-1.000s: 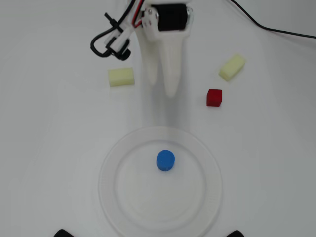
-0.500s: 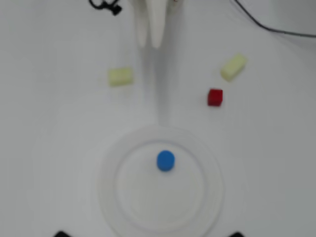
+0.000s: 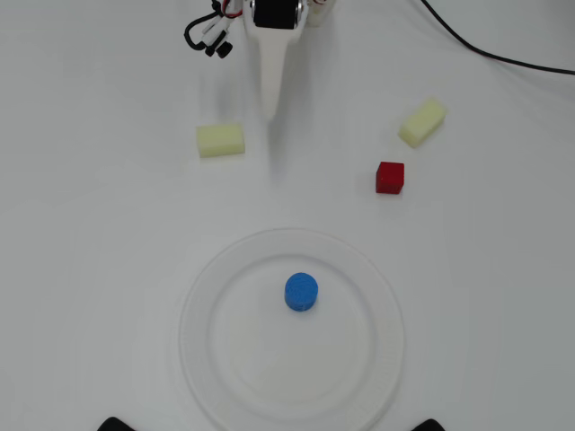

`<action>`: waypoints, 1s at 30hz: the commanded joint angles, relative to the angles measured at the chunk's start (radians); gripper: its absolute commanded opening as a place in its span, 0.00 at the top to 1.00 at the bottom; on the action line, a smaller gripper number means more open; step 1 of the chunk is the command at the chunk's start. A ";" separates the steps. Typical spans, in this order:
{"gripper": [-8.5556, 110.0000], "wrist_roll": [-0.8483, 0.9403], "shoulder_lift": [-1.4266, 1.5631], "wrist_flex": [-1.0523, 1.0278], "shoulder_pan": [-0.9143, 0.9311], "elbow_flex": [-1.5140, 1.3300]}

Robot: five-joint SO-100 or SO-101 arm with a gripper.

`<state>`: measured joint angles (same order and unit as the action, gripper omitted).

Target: Grasp a blue block and put it in the dish.

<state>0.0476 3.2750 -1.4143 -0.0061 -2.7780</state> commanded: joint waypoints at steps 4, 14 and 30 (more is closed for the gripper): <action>0.66 -0.071 0.172 -0.069 -0.028 -0.080; 0.69 -0.043 0.176 -0.040 -0.186 -0.219; 0.93 0.054 0.178 -0.012 -0.212 -0.368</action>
<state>0.0767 3.2766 -1.3867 -0.2056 -3.0511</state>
